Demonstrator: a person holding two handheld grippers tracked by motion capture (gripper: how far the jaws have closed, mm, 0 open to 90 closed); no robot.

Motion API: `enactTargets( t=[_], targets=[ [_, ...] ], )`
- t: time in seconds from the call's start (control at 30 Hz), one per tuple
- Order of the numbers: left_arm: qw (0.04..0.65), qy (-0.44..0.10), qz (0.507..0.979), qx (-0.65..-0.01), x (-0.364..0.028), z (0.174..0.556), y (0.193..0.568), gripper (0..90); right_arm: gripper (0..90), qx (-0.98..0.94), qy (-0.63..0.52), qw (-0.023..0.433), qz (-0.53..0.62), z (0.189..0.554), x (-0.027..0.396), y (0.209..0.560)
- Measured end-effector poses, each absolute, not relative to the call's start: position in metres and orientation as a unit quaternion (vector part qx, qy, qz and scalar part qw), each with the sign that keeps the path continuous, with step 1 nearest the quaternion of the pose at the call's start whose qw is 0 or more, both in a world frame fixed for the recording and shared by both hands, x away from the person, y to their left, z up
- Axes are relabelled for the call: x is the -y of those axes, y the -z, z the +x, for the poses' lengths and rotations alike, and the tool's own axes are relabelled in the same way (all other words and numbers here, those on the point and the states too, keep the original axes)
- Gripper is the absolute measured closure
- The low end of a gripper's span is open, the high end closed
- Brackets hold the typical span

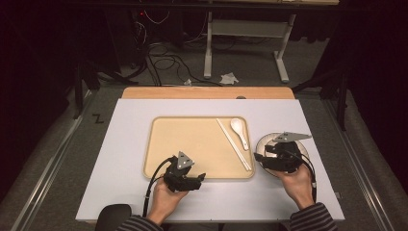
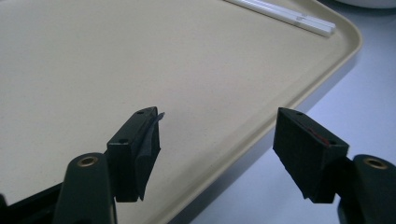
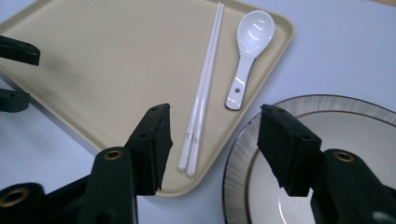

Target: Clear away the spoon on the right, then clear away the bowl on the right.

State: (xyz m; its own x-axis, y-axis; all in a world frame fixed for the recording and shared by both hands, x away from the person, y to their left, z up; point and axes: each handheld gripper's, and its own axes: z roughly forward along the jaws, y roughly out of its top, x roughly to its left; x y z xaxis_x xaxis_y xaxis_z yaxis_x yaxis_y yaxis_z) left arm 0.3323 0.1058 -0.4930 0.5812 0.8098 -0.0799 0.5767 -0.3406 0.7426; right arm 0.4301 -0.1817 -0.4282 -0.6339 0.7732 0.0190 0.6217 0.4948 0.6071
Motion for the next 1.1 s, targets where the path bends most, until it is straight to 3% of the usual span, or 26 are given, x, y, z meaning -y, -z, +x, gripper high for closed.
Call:
enactTargets(
  t=[0.43, 0.8, 1.1],
  targets=[
    [0.385, -0.142, 0.812, -0.415, -0.096, 0.339, 0.492, 30.2, 41.1, -0.824, -0.350, 0.151, 0.419, 0.386, 0.229, 0.422],
    [0.387, -0.139, 0.824, -0.390, -0.088, 0.342, 0.492, 29.5, 43.6, -0.797, -0.376, 0.183, 0.436, 0.375, 0.253, 0.424],
    [0.391, -0.142, 0.828, -0.377, -0.089, 0.341, 0.489, 31.0, 43.6, -0.774, -0.388, 0.172, 0.469, 0.375, 0.277, 0.420]
  ],
)
